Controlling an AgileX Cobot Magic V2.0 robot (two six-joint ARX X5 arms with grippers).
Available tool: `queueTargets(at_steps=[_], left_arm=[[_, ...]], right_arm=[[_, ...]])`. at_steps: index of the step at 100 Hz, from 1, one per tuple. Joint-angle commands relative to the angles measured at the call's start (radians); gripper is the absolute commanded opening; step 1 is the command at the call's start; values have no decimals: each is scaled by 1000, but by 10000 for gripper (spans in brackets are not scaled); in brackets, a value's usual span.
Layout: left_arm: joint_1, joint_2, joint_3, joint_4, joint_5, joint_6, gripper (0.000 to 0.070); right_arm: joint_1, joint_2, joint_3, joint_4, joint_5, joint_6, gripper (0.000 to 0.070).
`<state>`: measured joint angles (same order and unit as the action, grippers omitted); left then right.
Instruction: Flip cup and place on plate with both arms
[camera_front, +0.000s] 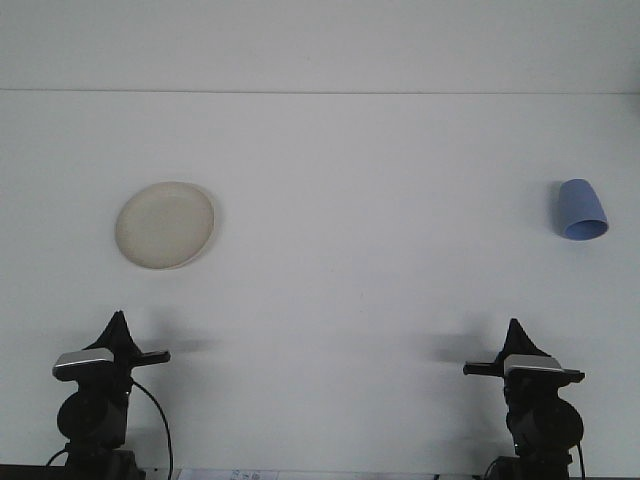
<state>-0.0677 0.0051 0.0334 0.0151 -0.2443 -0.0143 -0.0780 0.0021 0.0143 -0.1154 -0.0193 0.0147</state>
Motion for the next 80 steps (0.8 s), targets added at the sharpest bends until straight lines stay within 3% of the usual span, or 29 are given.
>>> queueTargets(at_steps=[1,22,48,68,80], left_arm=[[0,-2,-19,12,-2,-5,15],[0,-2,-19,12,-2,-5,15],[0,-2,-19,12,-2,-5,15],[0,-2,-19,12,-2,-5,15],[0,-2,-19,12,-2,-5,15]], right_arm=[[-1,-1,-2,11,0,-4,0],[-1,-1,-2,11,-10,11,0],[0,-1,-2,11,-150,303,0],[0,-1,36,94,-133,492,0],[0,32,176,58,-69,478,4]])
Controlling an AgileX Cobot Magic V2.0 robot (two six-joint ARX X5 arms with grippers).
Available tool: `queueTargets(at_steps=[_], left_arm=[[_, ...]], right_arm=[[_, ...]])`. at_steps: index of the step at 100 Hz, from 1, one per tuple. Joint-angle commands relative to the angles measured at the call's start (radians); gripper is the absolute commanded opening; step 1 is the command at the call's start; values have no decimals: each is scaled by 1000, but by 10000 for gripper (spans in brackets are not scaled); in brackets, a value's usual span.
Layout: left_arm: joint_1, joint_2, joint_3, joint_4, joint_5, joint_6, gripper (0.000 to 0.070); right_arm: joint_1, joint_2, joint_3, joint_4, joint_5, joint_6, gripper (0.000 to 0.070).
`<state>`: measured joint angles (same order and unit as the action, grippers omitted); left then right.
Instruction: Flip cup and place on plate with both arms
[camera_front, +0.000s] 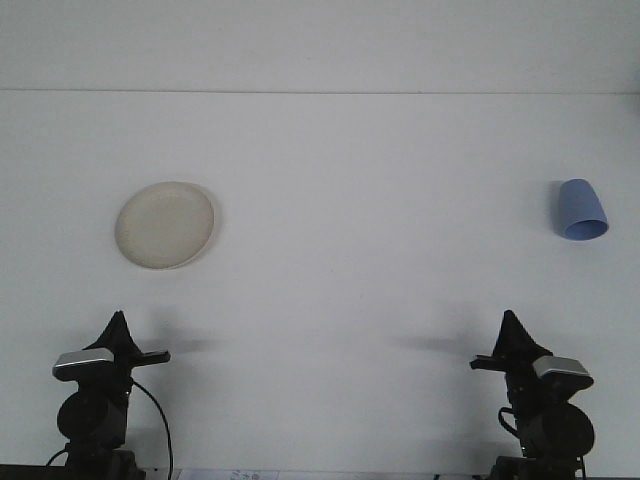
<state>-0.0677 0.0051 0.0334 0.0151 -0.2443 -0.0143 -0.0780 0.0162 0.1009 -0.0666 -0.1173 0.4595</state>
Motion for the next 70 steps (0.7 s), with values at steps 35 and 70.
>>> queueTargets(at_steps=[35,70], left_arm=[[0,-2,-19,12,-2,-5,15],[0,-2,-19,12,-2,-5,15]], right_arm=[[-2,463,592,-256,261,-389,422],[-167,964,737,-232,320,-479,423]])
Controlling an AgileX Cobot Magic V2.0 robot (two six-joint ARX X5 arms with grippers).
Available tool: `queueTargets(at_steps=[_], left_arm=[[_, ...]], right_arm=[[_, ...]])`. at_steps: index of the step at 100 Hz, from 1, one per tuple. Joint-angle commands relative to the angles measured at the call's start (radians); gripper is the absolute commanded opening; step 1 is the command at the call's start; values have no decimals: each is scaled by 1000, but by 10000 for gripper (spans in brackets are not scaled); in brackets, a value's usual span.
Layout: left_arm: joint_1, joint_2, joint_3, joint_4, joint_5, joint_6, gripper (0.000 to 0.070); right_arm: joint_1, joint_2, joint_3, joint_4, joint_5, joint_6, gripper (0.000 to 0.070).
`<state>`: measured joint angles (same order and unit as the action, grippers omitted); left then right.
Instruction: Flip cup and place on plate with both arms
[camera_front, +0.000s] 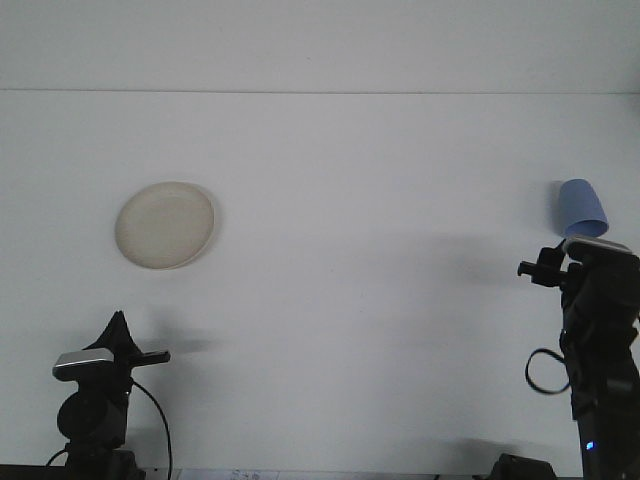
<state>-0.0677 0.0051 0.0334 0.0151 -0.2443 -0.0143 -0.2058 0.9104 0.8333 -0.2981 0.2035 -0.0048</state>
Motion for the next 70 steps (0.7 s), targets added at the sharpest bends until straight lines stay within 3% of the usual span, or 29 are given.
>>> queueTargets(at_steps=[1,18,37,70], left_arm=[[0,-2,-19,12,-2,-5,15],[0,-2,-19,12,-2,-5,15],[0,-2,-19,12,-2,-5,15],[0,-2,-19,12,-2,-5,15]], right_arm=[[-46,80,5,-1,-4,-12,423],[-164,254,5,92,-67,-26,422],[-275,418,5,313,-197,-75,421],[-361,681,5,610,-370,-108,421]])
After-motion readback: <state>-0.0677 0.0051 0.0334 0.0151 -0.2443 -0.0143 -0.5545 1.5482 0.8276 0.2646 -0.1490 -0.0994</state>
